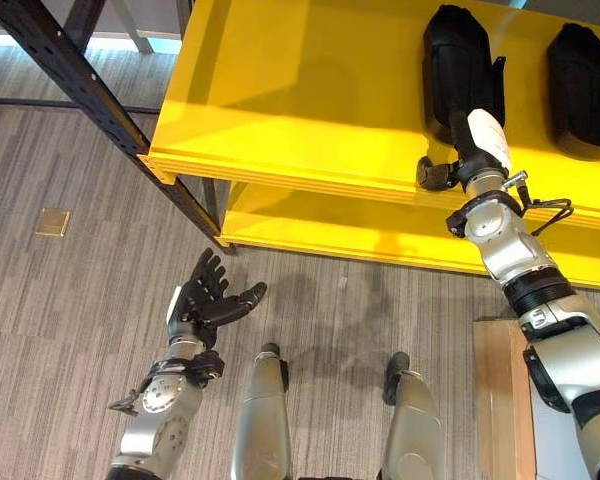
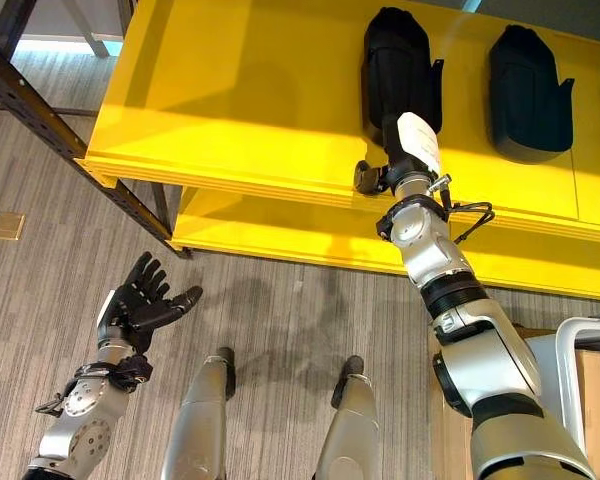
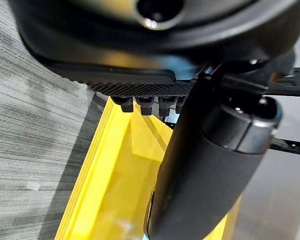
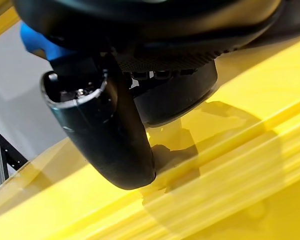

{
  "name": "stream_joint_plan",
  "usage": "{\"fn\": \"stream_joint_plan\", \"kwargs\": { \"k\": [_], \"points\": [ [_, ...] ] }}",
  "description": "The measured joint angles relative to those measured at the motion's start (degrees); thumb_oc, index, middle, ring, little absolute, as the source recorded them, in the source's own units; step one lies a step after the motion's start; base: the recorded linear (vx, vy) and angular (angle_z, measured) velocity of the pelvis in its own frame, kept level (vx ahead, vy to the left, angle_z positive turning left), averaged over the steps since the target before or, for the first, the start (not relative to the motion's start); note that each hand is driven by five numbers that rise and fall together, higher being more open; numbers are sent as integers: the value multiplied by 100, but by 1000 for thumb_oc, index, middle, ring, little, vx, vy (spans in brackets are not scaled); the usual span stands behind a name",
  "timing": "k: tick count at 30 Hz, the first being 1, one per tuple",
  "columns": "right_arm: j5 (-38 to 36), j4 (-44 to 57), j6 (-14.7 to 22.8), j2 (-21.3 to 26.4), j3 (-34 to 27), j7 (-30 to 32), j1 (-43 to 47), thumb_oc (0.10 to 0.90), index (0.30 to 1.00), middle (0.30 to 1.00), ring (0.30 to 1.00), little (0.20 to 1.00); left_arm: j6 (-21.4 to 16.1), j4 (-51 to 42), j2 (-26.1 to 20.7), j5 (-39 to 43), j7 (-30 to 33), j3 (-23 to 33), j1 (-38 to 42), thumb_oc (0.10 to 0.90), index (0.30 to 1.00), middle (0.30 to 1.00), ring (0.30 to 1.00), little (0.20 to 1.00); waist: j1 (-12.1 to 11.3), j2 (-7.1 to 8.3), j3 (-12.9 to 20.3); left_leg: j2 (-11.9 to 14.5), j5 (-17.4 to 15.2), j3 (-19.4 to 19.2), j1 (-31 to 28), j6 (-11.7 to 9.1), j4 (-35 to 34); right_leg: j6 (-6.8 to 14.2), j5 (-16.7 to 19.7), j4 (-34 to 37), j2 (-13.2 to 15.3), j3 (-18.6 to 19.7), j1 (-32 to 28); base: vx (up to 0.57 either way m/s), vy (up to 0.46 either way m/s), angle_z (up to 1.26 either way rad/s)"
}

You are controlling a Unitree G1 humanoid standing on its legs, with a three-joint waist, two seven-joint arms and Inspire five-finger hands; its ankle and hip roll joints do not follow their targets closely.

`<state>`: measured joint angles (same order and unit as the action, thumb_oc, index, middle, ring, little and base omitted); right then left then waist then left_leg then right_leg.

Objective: Move parts from the plastic box to the shelf.

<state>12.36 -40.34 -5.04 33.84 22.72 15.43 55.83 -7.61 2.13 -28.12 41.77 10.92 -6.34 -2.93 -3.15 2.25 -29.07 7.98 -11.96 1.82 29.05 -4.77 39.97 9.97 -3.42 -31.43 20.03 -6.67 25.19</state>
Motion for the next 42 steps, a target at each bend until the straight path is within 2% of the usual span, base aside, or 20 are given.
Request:
{"fn": "stream_joint_plan", "kwargs": {
  "k": [9, 26, 34, 38, 42],
  "points": [
    [116, 322, -50, 318, -167, 6, -98, 900, 1000, 1000, 1000, 1000, -3, 9, 5, 0, 1, 39, -6, 900, 1000, 1000, 1000, 1000, 9, -7, -52, 14, -2, -2, 4, -7, -3, -1, -17, -42, -11, 6, 30, 0, 0, 0],
    [275, 868, -38, 385, -168, 6, -143, 900, 1000, 1000, 1000, 1000, -3, 8, 6, 0, -1, 198, -7, 900, 1000, 1000, 1000, 1000, 36, -10, -76, 78, -12, -11, 2, -23, -21, -8, -25, -14, -63, 4, 40, 0, 0, 0],
    [315, 808, -25, 463, -176, 12, -148, 900, 1000, 1000, 1000, 1000, -3, 9, 6, 1, -2, 198, -34, 900, 1000, 1000, 1000, 1000, 32, -13, -78, 75, -11, -9, 2, -25, -24, -8, -25, -53, -68, 2, 42, 0, 0, 0],
    [62, 777, -21, 484, -620, 214, -322, 900, 1000, 1000, 1000, 1000, -3, 10, 5, 1, -7, 198, -40, 900, 1000, 1000, 1000, 1000, 25, -30, -88, 78, -11, -8, 1, -24, -20, -8, -27, -65, -72, 6, 45, 0, 0, 0],
    [-77, 728, -25, 487, -796, 320, -405, 900, 1000, 1000, 1000, 1000, -3, 10, 5, 1, -7, 197, -41, 900, 1000, 1000, 1000, 1000, 96, -32, -89, 82, -9, -8, -3, -27, -20, -8, -27, -72, -77, 10, 47, 0, 0, 0]
  ]
}}
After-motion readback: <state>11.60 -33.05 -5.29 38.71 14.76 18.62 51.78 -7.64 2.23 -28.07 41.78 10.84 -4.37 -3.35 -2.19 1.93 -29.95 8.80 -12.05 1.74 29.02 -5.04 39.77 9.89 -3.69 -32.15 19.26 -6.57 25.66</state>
